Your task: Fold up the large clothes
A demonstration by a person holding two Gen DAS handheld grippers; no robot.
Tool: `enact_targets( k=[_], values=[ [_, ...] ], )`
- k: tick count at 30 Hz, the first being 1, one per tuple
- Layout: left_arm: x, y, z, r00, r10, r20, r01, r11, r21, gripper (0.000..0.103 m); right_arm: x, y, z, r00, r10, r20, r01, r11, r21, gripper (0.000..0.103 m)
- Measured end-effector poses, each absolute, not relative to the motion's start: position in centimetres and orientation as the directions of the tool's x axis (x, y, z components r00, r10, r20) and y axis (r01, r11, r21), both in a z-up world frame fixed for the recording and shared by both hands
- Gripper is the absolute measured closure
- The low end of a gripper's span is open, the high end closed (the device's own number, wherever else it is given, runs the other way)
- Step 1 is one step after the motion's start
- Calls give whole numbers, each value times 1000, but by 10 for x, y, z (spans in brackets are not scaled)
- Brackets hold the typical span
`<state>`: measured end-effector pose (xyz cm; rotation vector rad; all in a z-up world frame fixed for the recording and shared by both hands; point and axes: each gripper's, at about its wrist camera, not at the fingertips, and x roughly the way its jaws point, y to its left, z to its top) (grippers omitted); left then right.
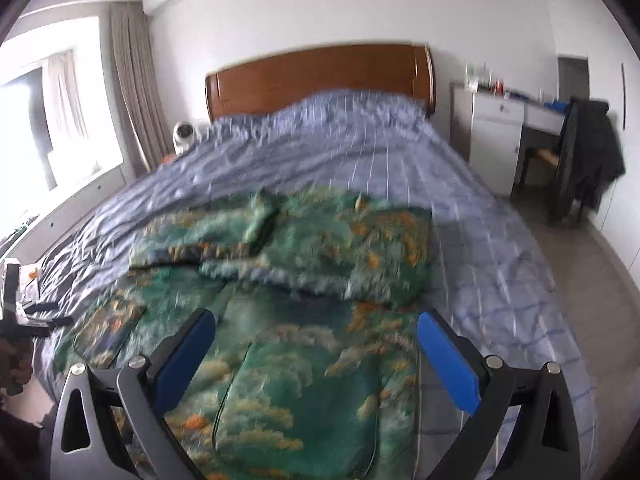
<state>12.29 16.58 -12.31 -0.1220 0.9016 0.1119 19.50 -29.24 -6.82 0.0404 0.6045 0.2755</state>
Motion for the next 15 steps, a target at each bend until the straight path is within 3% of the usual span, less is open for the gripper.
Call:
enact_targets(
  k=[9,15],
  values=[
    [96,217,-168,503,-127,-855,-191,949,-253,4,182,-344,-112,649,144,-747,-148,987,62,0],
    [108,198,-180,502,-267,-822,-85,931,-354,5,179,-381,-157,500,257,-827,-128,966,223,0]
  ],
)
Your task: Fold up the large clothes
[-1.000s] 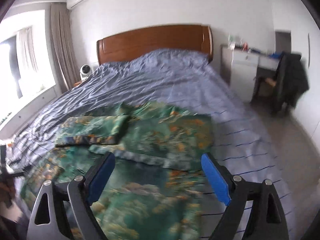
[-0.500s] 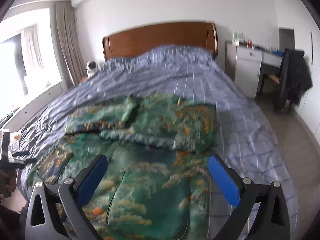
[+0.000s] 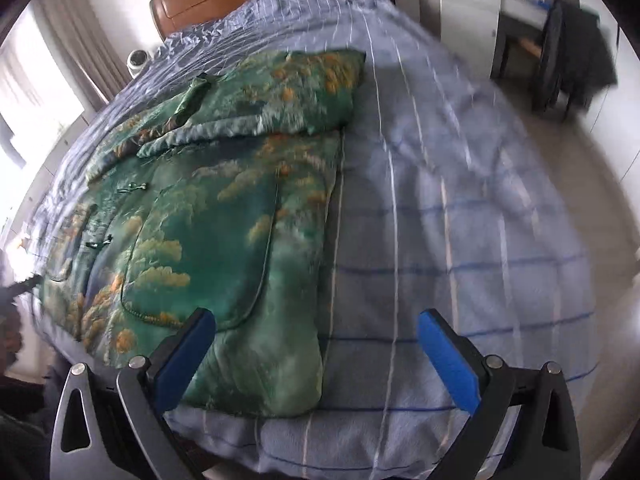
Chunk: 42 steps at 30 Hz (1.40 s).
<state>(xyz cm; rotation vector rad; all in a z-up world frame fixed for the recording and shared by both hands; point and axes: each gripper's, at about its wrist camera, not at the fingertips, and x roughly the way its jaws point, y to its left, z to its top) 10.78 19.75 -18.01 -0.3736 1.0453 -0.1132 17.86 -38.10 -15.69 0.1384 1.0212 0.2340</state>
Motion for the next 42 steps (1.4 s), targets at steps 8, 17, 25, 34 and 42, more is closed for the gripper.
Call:
enact_targets(
  k=[8,17,25,34,42],
  values=[
    [120,153,-199,399,-255,-881,2,961,-278,5,192,-380,-198,382,441,-812,-107,894,435,0],
    [111,158,-186,395,-233,-889,-28,964,-265,83,190,-350,-202,309,429,-849,-129,903,410,72],
    [97,166,-143,492,-251,-834,-46,949,-313,92,183,-352,-132,441,449,-777,-165,891,422,89],
    [40,156,-103,474,-250,-844,38,964,-264,93,143,-362,-88,444,494,-747,-206,868,452,91],
    [37,189,-43,596,-370,-713,43,901,-432,93,120,-394,-61,472,674,-569,-176,704,688,91]
  ],
)
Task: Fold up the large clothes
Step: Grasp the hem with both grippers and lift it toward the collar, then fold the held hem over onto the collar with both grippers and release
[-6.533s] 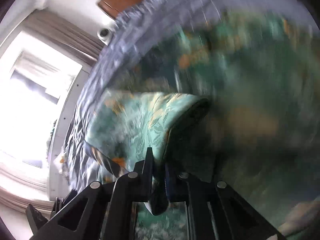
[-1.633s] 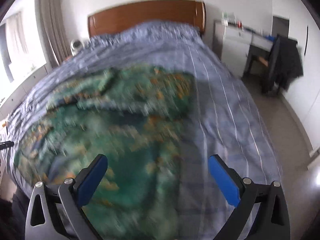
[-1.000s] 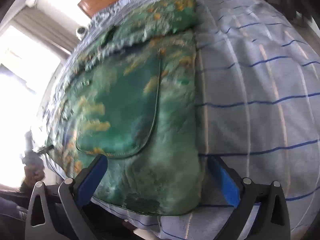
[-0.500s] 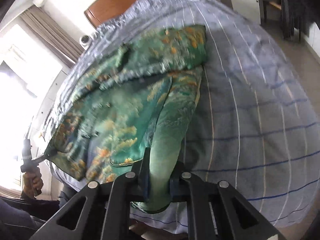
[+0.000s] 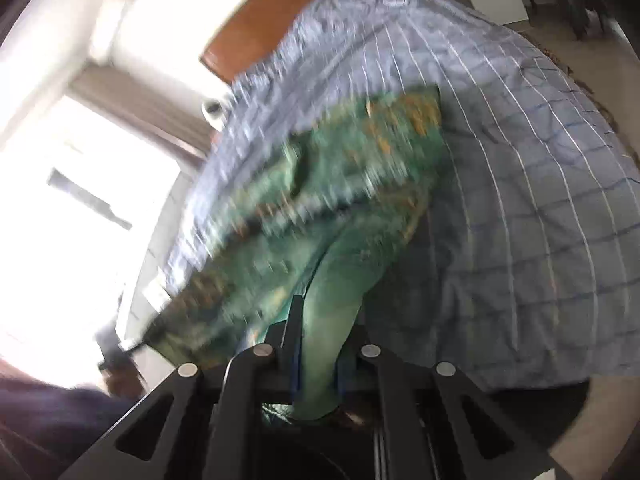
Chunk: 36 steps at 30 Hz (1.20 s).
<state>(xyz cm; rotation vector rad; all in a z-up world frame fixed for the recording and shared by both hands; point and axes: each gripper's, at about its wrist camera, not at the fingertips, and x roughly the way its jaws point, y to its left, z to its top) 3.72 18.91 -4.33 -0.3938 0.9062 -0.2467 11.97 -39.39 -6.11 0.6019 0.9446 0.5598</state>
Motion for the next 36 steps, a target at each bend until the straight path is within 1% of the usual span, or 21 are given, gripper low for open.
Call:
enact_targets(
  k=[2,4,10,13,15,16,17,18,19,20,21,23,25,27,29,30,32,33,34,35,36],
  values=[
    [69,204,-36,642,-384,-664,39,881,-472,93,142,-399,-57,511,676,-532,-185,690,699,91],
    [104,212,-36,658,-367,-657,15,879,-476,93,183,-400,-58,548,655,-519,-185,701,689,91],
    [217,218,-67,630,-278,-725,-105,895,-434,92,298,-395,-96,570,633,-524,-126,698,705,91],
    [250,218,-84,613,-254,-748,-149,892,-426,83,340,-395,-125,561,633,-534,-52,671,740,91],
    [267,219,-96,585,-276,-762,-173,876,-450,71,359,-391,-142,546,635,-547,-4,655,756,86],
    [273,220,-101,574,-297,-763,-177,865,-470,60,368,-390,-153,530,640,-557,41,637,770,84],
    [276,222,-104,567,-326,-757,-173,851,-496,52,374,-391,-161,514,653,-556,75,612,787,74],
    [276,223,-103,567,-335,-752,-169,846,-505,48,380,-393,-170,504,684,-528,114,554,825,57],
    [273,225,-99,575,-337,-746,-164,845,-509,35,381,-396,-173,510,705,-492,127,504,854,49],
    [267,228,-93,594,-317,-739,-158,855,-493,20,380,-399,-174,523,727,-445,131,447,885,34],
    [260,230,-87,612,-302,-731,-146,865,-480,16,380,-402,-171,530,745,-405,129,401,907,20],
    [255,233,-81,623,-302,-721,-105,882,-460,12,379,-406,-158,531,766,-363,93,373,923,16],
    [258,229,-86,587,-305,-750,-58,908,-414,12,378,-405,-143,527,754,-391,47,434,900,16],
    [265,220,-95,554,-282,-784,-33,933,-359,12,381,-397,-128,521,689,-503,-10,594,804,16],
    [278,204,-108,520,-264,-812,11,953,-303,12,386,-373,-118,521,540,-661,-79,802,593,16],
    [283,197,-112,514,-252,-820,26,960,-279,13,389,-363,-118,518,489,-702,-101,850,518,16],
    [298,184,-122,501,-203,-841,39,976,-213,21,401,-342,-127,490,410,-770,-133,908,398,16],
    [302,182,-126,492,-194,-848,38,979,-202,27,403,-337,-132,484,388,-784,-137,919,370,16],
    [308,180,-133,477,-186,-859,21,979,-201,53,405,-330,-134,482,371,-793,-148,927,344,17],
    [310,181,-137,473,-161,-866,-5,983,-186,87,407,-322,-136,484,352,-801,-159,936,315,23],
    [312,186,-139,471,-144,-870,-44,981,-187,87,405,-316,-136,493,337,-802,-172,942,290,56]
  ],
)
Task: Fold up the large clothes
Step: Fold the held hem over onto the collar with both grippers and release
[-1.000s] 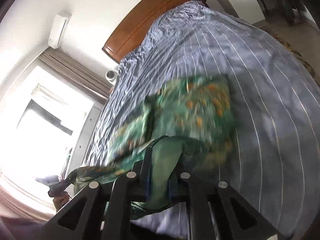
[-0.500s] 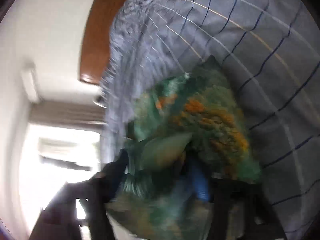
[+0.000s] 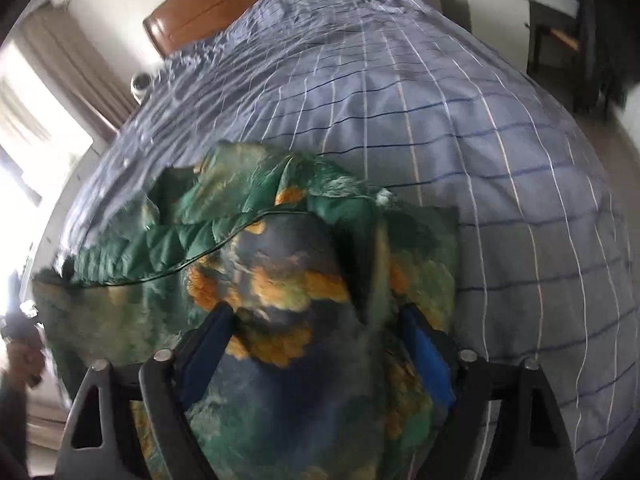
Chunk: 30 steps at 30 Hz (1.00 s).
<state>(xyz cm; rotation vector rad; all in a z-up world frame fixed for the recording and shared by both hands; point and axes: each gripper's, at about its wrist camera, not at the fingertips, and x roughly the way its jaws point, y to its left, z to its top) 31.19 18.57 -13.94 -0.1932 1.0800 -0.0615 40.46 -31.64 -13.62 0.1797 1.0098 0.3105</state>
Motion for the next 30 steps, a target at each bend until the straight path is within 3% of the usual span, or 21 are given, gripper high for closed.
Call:
enact_targets(
  k=[2,6,12,15,18,24,30],
  values=[
    [308,192,-135,494,-163,-854,-71,971,-226,93,401,-310,-131,516,297,-804,-176,955,240,86],
    [297,193,-116,546,-121,-829,-90,975,-201,94,374,-299,-104,602,198,-774,-192,976,101,89],
    [314,204,-58,684,-49,-728,-143,969,-200,95,366,-291,-37,777,120,-618,-174,984,-28,90],
    [347,192,-45,736,80,-672,-173,982,-72,95,387,-283,-10,835,90,-543,-143,988,-56,90],
    [379,185,-74,717,167,-677,-224,975,3,95,420,-272,-8,865,30,-500,-100,989,-113,90],
    [399,199,-165,620,167,-767,-288,957,-24,93,477,-268,-95,752,-38,-658,-62,990,-127,90],
    [398,204,-189,641,137,-755,-290,954,-73,90,502,-278,-164,662,24,-749,-57,998,-18,90]
  ],
)
